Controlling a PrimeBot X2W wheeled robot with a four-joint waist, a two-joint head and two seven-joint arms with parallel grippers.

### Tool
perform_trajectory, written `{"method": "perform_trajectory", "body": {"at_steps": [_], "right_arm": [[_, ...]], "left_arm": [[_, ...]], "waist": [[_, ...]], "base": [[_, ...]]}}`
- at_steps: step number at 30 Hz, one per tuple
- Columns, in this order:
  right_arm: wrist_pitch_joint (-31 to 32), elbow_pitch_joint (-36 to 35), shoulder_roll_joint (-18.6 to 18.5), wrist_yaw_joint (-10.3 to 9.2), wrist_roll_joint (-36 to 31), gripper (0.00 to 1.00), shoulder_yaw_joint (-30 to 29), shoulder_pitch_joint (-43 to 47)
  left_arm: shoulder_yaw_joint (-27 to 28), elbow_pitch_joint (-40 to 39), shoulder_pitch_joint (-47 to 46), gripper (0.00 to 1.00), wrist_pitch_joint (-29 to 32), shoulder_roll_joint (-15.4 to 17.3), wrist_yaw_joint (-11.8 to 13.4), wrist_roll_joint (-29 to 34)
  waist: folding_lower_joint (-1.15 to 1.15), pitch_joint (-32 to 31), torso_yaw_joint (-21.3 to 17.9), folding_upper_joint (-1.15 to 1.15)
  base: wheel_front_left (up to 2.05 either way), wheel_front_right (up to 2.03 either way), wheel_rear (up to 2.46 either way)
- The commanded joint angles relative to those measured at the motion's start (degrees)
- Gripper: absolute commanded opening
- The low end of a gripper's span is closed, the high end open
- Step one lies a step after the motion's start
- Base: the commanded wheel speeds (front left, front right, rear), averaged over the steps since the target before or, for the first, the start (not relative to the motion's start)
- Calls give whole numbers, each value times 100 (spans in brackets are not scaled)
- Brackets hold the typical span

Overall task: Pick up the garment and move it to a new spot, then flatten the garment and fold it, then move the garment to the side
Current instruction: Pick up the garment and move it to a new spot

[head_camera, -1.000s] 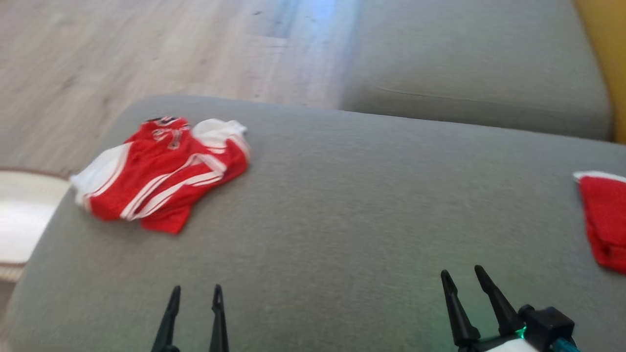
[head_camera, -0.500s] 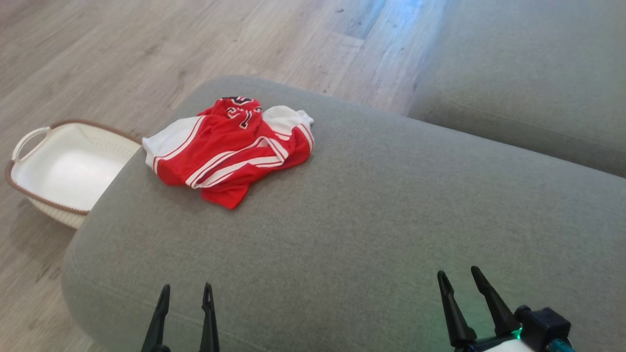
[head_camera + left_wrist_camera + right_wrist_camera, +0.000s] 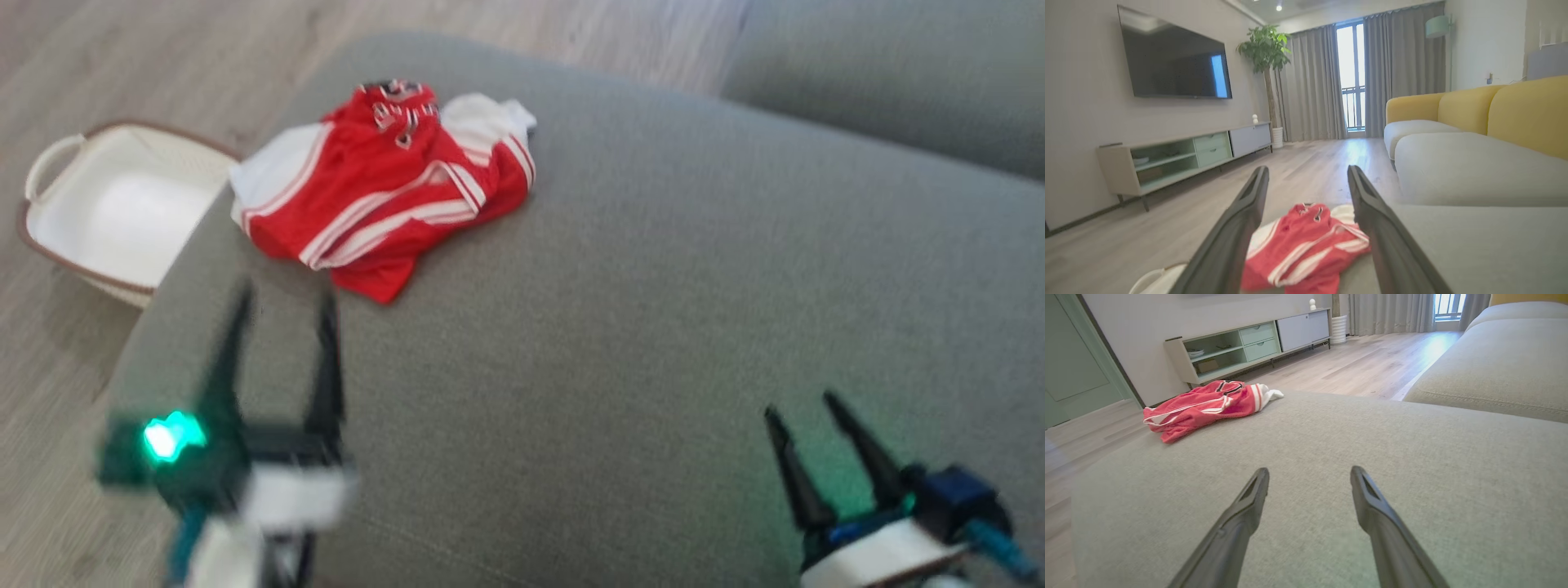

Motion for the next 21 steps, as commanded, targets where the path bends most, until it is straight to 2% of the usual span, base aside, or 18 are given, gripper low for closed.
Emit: {"method": "perform_trajectory", "body": {"at_steps": [1,6,11,16,21], "right_arm": [[-63,-238,-208,-5,-22,100,64,-306],[-63,-400,-657,-5,-49,100,26,-657],[7,-652,-1040,-5,-25,100,-28,-940],[252,-1081,-1356,-5,-9,100,-165,-1111],[432,-1439,-1476,-5,11,100,-312,-1199]], "left_arm": [[313,-226,-492,100,-15,142,-33,18],[489,10,-2140,100,451,448,-279,-54],[465,934,-3862,100,1343,608,-568,-164],[519,2353,-5178,100,2194,504,-691,-500],[536,3986,-5649,100,2855,380,-847,-909]], "waist": [[-1,489,-123,0],[-1,1186,-261,0],[-1,1695,-400,0],[-1,2055,-533,0],[-1,2263,-676,0]], "base": [[0,0,0],[0,0,0],[0,0,0],[0,0,0],[0,0,0]]}}
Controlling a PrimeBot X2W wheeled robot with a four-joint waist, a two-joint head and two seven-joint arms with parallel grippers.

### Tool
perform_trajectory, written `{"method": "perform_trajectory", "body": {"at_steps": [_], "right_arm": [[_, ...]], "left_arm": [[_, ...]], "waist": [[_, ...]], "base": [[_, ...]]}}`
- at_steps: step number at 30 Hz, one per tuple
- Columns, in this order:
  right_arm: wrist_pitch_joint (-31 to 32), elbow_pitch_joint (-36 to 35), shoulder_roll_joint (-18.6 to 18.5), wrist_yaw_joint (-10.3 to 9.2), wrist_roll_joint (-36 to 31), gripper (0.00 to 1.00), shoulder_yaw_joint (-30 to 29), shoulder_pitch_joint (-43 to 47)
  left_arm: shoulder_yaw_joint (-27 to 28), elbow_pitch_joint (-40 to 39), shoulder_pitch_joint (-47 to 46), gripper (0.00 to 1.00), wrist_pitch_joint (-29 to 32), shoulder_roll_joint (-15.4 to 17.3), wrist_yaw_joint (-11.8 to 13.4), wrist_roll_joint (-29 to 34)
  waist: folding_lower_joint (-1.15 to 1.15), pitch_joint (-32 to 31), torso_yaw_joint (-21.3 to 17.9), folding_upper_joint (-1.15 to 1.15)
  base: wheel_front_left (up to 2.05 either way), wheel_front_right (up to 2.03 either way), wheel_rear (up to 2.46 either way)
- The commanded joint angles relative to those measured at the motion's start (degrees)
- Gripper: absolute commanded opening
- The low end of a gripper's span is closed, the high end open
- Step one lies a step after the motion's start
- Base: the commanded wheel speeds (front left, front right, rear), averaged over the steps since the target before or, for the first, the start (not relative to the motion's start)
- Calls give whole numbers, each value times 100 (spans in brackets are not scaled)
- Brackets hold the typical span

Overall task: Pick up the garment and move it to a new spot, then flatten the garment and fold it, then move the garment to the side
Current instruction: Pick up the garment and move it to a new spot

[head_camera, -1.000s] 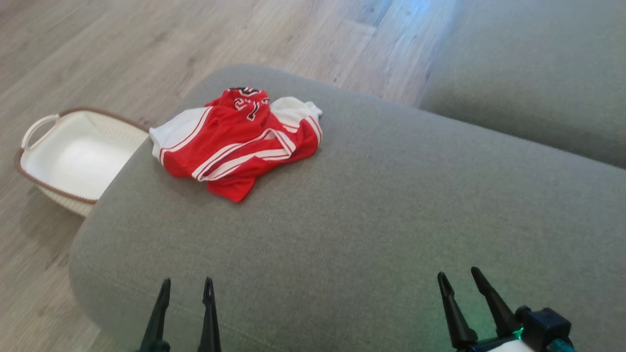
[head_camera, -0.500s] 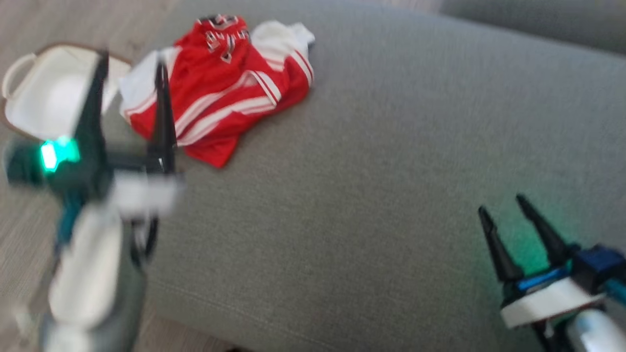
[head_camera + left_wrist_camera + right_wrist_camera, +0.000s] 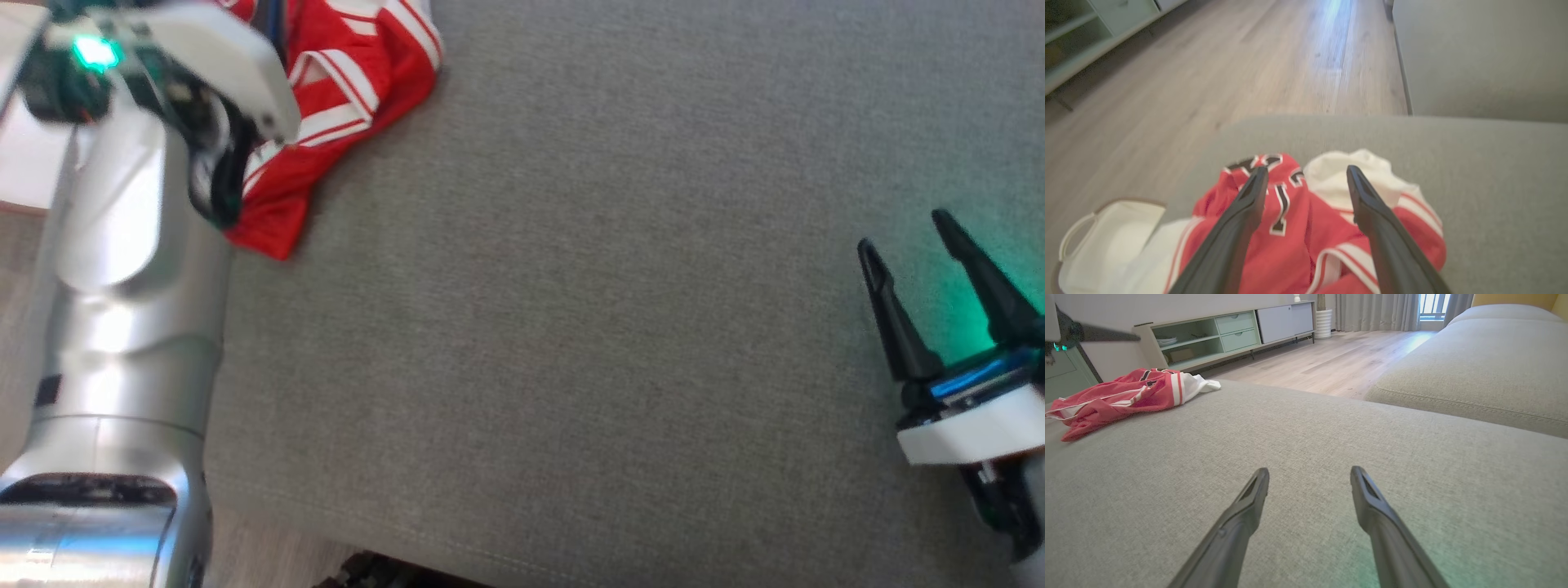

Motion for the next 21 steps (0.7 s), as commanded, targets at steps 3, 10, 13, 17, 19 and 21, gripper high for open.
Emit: {"method": "perform_trajectory", "body": {"at_steps": [3,10,13,17,19,21], "right_arm": [[31,-306,-93,-5,-2,100,0,-63],[41,-385,4,-5,-56,100,13,-68],[53,-397,-4,-5,-58,100,-5,-116],[45,-399,8,-5,-68,100,-32,-194],[33,-382,18,-5,-68,100,-37,-218],[11,-335,46,-5,-68,100,-19,-230]], "left_arm": [[144,516,-87,100,54,198,-42,-89],[80,1702,-96,100,-299,81,-89,-219],[39,2090,-190,100,-415,67,-98,-224],[-62,2446,-306,45,-625,56,-120,-199],[-125,2547,-372,0,-751,53,-141,-195],[-189,2574,-453,0,-984,92,-153,-168]], "waist": [[-2,213,-152,0],[-2,418,-247,0],[-2,485,-279,0],[-2,521,-331,0],[-2,513,-345,0],[-2,456,-362,0]], "base": [[0,0,0],[0,0,0],[0,0,0],[0,0,0],[0,0,0],[0,0,0]]}}
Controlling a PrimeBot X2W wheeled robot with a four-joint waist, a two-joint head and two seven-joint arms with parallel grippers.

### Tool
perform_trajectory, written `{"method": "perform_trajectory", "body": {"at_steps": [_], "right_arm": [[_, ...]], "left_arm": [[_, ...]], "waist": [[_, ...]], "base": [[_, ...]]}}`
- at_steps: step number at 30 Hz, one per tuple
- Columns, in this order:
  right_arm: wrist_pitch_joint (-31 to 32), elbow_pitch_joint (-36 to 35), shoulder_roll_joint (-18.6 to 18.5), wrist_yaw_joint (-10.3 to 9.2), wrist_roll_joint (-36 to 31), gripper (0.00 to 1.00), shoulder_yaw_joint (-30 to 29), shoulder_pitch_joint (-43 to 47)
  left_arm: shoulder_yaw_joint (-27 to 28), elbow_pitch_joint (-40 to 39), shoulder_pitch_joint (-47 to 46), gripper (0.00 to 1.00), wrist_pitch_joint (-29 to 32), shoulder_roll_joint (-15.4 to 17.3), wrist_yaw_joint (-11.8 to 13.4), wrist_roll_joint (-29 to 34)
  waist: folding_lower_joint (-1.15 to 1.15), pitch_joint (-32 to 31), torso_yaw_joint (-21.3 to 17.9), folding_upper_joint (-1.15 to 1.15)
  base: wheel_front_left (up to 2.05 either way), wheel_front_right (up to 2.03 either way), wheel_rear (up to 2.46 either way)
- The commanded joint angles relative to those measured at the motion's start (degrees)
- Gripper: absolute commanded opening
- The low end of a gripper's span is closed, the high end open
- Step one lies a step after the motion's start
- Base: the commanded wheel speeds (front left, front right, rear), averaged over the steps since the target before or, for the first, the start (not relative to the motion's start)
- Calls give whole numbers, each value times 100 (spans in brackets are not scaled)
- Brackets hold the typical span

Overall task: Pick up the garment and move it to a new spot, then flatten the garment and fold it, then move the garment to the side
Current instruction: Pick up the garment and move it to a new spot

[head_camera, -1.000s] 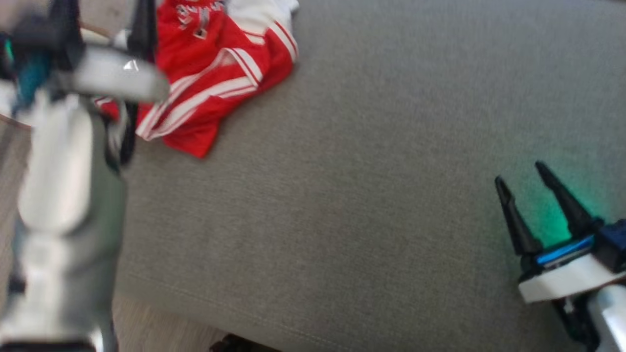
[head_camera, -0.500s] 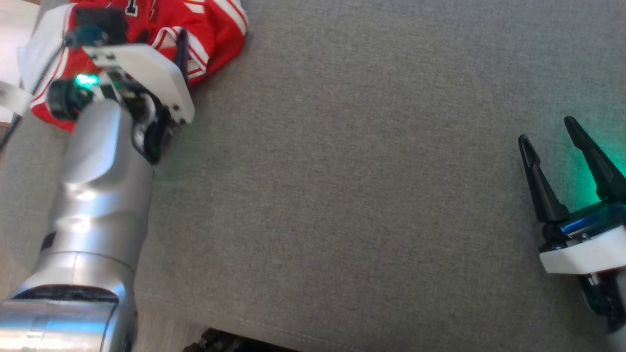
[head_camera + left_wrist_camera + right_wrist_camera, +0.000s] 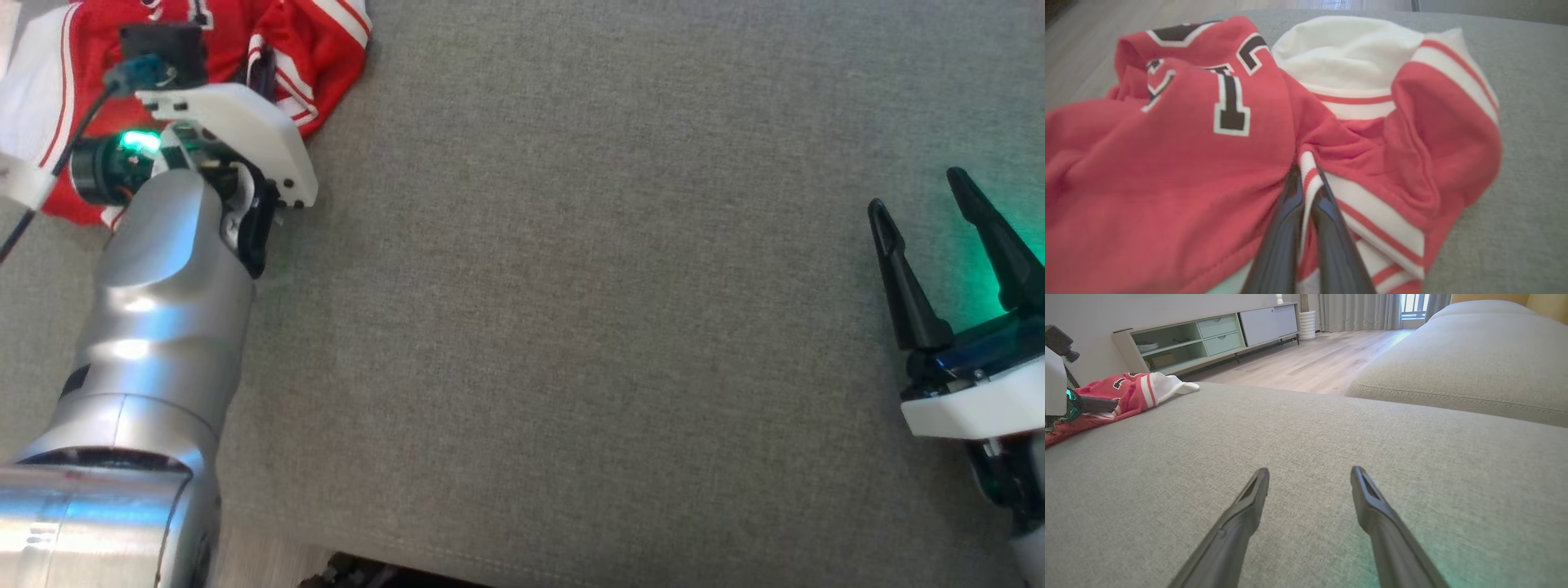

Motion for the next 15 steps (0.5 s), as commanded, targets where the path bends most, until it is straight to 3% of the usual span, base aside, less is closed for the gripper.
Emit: {"method": "perform_trajectory", "body": {"at_steps": [1,7,15], "right_arm": [[-60,-69,4,-5,-63,100,105,50],[-321,279,302,-5,-21,100,298,-73],[-525,879,864,-5,86,100,578,-167]], "left_arm": [[23,1,-7,0,-126,302,-8,36],[-150,-126,-366,0,-849,572,-23,160],[-611,-669,-773,0,-1235,789,-37,337]], "waist": [[0,-84,-23,0],[0,-656,-226,0],[0,-1652,-702,0]], "base": [[0,0,0],[0,0,0],[0,0,0]]}}
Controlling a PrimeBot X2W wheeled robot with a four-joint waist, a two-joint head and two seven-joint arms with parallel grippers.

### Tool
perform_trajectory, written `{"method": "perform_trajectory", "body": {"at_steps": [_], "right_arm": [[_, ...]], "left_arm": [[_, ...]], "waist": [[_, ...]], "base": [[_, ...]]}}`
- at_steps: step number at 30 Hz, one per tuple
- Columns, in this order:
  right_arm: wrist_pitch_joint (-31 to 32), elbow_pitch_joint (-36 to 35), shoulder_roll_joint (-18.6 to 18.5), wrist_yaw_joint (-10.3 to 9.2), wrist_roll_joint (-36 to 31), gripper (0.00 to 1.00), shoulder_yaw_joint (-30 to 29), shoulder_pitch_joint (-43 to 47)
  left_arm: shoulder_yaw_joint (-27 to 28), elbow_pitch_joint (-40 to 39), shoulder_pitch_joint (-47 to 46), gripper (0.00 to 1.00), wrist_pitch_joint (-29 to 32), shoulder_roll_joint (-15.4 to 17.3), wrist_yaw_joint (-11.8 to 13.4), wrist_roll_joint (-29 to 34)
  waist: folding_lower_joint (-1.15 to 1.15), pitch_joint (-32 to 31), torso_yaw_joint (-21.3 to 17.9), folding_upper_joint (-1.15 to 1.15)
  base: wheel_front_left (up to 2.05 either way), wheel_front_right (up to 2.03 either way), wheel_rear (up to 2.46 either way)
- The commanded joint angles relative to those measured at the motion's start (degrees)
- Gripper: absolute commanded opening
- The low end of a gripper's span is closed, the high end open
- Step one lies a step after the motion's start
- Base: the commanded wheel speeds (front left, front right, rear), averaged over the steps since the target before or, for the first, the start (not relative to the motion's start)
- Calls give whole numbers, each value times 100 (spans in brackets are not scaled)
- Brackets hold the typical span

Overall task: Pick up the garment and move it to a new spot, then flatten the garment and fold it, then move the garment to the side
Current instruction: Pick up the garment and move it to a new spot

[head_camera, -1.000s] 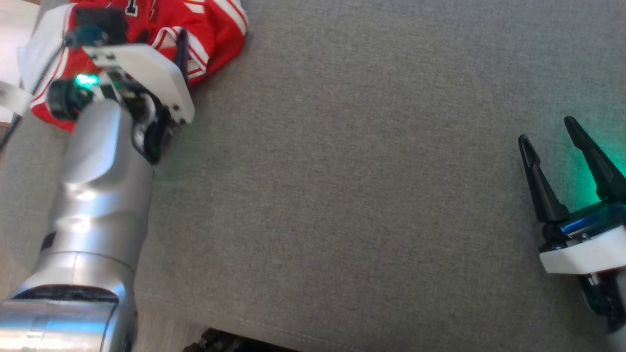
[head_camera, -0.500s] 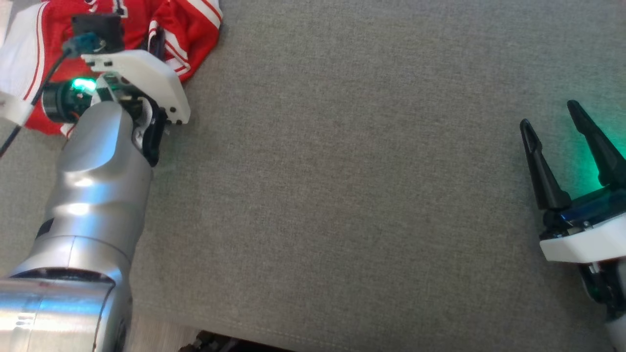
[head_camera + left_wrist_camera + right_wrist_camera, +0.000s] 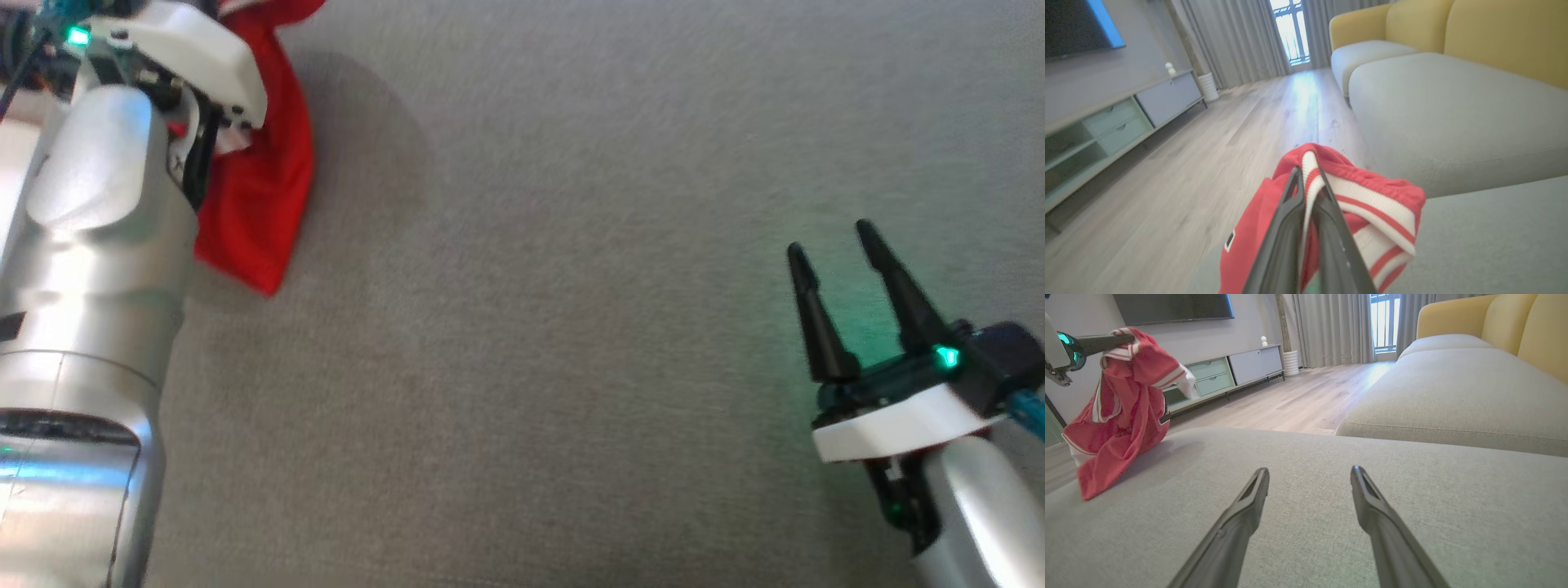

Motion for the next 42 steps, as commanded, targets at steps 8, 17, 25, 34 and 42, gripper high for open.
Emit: {"method": "perform_trajectory", "body": {"at_steps": [8,17,25,34,42], "right_arm": [[-67,-63,521,-5,83,100,93,110],[-68,-126,832,-5,78,100,151,188],[-68,-237,1014,-5,151,100,113,186],[-68,-293,1174,-5,168,100,129,44],[-69,-180,1186,-5,135,100,66,99]], "left_arm": [[-862,-1497,-173,0,242,432,11,-520],[-1460,-3407,446,0,1073,731,11,-1385],[-1823,-4472,1506,0,1517,526,181,-1624],[-2207,-3933,3102,0,1016,56,525,-1838],[-2175,-3117,3446,100,91,-351,637,-1936]], "waist": [[1,-1251,-1028,0],[1,-1624,-1956,0],[1,-1260,-2518,0],[1,-424,-2854,0],[1,-549,-2631,0]], "base": [[0,0,0],[0,0,0],[0,0,0],[0,0,0],[0,0,0]]}}
